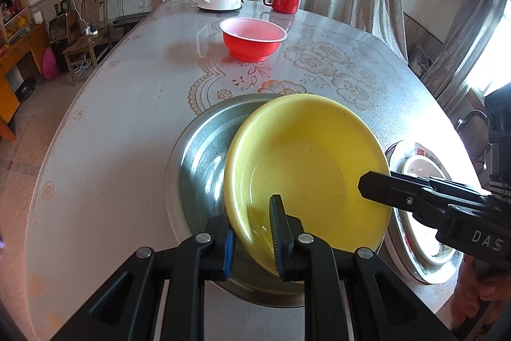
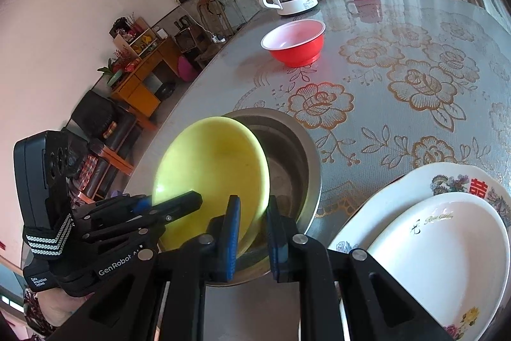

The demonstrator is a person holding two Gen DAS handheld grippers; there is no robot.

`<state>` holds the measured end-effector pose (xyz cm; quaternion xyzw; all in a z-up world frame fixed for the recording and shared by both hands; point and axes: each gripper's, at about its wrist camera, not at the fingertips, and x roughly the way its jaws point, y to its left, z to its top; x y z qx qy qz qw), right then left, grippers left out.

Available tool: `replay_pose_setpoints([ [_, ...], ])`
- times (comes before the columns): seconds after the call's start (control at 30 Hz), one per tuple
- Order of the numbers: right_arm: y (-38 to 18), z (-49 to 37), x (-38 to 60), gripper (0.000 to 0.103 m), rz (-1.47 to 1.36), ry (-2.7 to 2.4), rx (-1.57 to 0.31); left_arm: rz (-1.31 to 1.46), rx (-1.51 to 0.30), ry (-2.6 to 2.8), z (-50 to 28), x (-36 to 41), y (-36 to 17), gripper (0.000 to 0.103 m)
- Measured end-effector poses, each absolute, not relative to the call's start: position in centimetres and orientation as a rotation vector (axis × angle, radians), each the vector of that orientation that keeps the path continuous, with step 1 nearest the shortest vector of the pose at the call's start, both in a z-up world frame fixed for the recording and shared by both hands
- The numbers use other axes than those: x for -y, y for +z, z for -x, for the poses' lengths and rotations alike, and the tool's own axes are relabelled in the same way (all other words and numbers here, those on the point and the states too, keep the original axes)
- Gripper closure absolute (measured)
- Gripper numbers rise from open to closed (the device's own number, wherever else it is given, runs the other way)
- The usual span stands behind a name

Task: Organize plates and bowls
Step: 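Carry the yellow bowl with the right gripper over the steel basin, then lower the yellow bowl into the steel basin and open the right gripper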

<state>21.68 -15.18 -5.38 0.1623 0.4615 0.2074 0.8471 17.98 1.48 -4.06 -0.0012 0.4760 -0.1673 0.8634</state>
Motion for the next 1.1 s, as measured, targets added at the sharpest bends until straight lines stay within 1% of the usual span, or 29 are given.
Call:
replay_pose_setpoints([
  [0.37, -6.2, -22.5, 15.0, 0.088, -0.354, 0.419, -1.023, -0.034, -1.017, -0.342, -18.8, -0.8, -5.3, 0.084],
  [0.77, -6.4, -23.4, 14.9, 0.088, -0.34, 0.399, -1.046, -0.092, -1.0, -0.314, -19.2, -0.4, -5.3, 0.082],
  [0.83, -6.4, -23.3, 14.8, 0.088, -0.338, 0.399, -1.048, -0.092, -0.994, -0.311, -19.2, -0.5, -5.2, 0.079],
  [0.97, -6.4, -23.2, 14.6, 0.088, -0.322, 0.397, -1.052, -0.088, -0.994, -0.309, -19.3, -0.7, -5.2, 0.069],
  [1.1, -6.4, -23.4, 14.2, 0.088, -0.3, 0.378, -1.058, -0.071, -0.986, -0.313, -19.3, -0.9, -5.0, 0.066],
])
